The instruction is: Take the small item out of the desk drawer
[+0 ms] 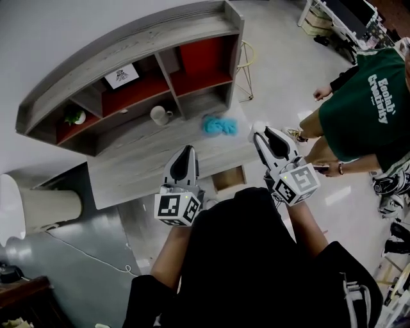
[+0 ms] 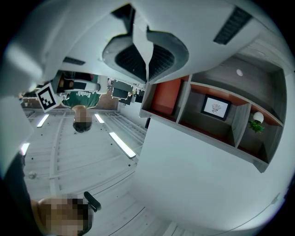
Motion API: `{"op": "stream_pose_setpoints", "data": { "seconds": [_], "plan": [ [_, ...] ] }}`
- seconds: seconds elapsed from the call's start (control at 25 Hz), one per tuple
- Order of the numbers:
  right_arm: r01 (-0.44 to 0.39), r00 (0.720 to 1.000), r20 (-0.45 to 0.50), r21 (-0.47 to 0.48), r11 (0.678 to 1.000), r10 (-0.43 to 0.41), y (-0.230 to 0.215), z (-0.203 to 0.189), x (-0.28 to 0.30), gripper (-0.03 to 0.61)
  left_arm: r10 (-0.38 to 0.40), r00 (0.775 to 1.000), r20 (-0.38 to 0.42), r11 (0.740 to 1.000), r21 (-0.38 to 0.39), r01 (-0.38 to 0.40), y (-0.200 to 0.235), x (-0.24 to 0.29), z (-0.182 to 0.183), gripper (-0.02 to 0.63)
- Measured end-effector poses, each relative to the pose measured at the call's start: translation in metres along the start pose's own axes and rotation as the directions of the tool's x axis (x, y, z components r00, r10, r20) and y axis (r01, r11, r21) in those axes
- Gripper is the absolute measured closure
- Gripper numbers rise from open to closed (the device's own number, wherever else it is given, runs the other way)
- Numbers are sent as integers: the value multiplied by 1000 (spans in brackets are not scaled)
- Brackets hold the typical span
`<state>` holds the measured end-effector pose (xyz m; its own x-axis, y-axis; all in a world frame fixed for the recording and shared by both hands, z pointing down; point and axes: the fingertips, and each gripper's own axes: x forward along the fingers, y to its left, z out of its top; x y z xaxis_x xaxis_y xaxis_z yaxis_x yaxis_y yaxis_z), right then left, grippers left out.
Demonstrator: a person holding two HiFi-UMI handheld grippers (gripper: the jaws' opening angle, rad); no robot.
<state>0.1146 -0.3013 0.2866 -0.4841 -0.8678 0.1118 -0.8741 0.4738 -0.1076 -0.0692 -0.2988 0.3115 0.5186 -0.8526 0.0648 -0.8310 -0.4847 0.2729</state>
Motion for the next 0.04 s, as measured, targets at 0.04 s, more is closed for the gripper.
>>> {"op": "stream_pose_setpoints", "data": {
  "seconds": [0.04],
  "plan": [
    [0,1000,-3,-3,1000,0,1,1,2,474,1,1000,-2,1000,1,-1,2,0,-1,592]
  ]
}}
